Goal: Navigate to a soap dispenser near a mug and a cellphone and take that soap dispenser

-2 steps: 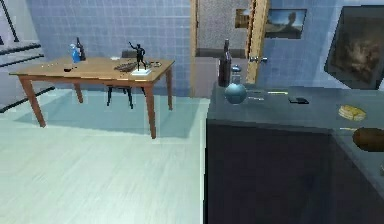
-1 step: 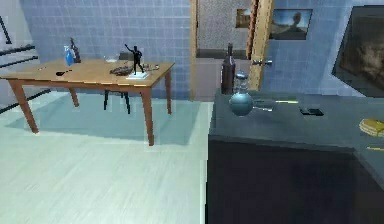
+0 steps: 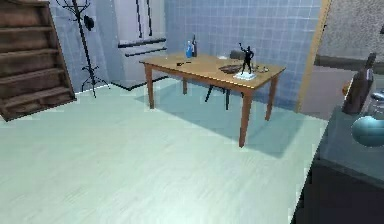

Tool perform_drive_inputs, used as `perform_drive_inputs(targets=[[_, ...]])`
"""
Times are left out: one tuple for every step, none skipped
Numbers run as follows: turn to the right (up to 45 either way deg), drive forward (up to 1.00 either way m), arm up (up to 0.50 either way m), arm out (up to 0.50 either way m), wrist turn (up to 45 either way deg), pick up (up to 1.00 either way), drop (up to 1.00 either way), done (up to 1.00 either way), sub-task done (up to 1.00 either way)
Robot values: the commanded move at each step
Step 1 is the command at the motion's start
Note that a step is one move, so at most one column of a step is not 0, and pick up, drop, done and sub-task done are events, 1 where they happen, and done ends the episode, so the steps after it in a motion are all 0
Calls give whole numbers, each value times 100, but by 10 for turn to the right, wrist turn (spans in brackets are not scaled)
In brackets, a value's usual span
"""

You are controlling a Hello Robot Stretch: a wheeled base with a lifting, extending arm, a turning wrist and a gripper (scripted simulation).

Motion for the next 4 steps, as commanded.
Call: perform_drive_inputs(targets=[[0, 5, 0, 0, 0, 0, 0, 0, 0], [-390, 0, 0, 0, 0, 0, 0, 0, 0], [450, 0, 0, 0, 0, 0, 0, 0, 0], [210, 0, 0, 0, 0, 0, 0, 0, 0]])
